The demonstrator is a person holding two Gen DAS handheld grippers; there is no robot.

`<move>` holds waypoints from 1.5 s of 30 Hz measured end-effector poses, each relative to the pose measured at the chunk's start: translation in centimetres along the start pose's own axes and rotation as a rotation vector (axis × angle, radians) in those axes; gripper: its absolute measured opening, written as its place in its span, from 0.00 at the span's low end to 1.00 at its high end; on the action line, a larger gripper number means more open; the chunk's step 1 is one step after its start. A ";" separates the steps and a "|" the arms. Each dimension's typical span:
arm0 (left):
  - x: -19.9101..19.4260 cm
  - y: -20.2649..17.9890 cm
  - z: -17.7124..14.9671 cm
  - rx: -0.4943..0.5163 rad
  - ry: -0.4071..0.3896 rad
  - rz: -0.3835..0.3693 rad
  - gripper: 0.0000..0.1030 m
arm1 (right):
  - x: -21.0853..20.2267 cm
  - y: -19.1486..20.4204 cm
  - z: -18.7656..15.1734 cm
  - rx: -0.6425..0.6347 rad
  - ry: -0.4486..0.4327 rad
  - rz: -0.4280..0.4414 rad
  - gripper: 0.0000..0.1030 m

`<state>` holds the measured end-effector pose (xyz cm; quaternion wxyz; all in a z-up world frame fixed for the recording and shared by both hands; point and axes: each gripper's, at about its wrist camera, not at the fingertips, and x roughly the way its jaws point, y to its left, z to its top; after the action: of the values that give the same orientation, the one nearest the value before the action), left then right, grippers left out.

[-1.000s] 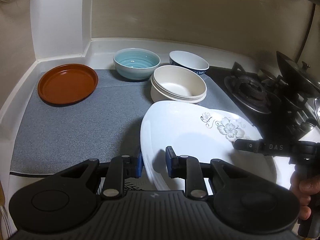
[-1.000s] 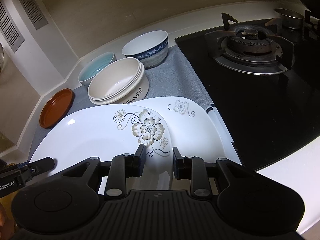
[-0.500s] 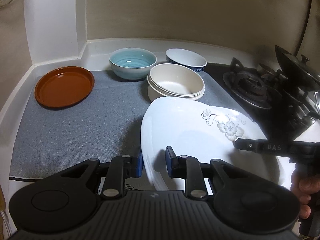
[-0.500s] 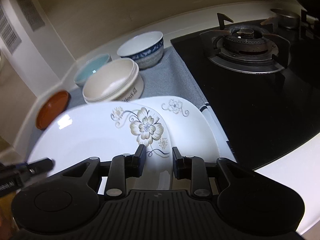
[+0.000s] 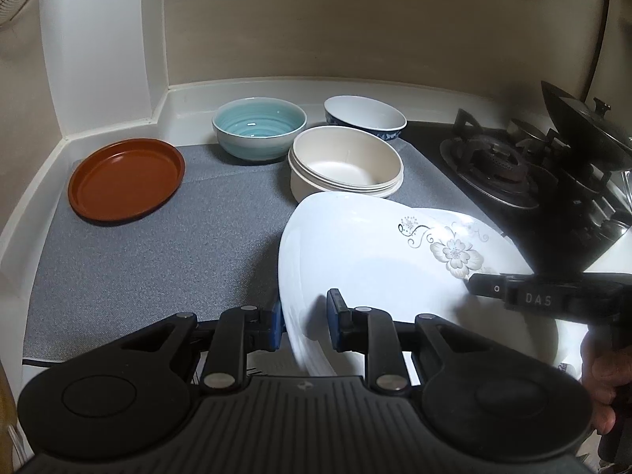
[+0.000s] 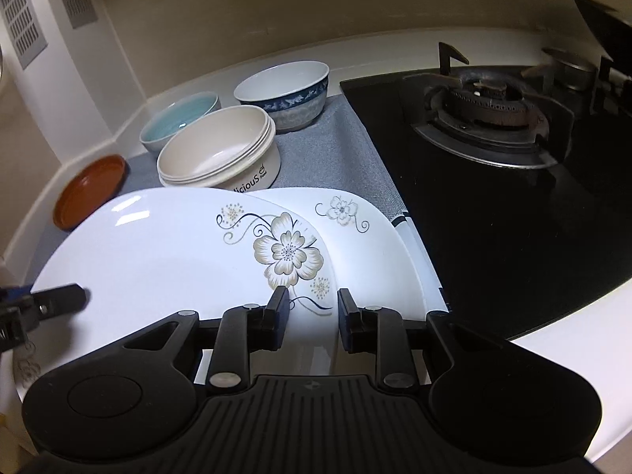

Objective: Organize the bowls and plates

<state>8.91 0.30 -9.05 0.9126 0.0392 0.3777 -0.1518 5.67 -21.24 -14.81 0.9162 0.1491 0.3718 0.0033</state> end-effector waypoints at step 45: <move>0.5 -1.5 -0.8 0.004 0.067 -0.026 0.15 | -2.0 -1.1 0.6 -0.078 0.047 -0.121 0.32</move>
<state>8.17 -1.11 -9.92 0.8973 0.0414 0.4080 -0.1630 4.56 -22.72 -13.33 0.9109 0.0905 0.4012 -0.0342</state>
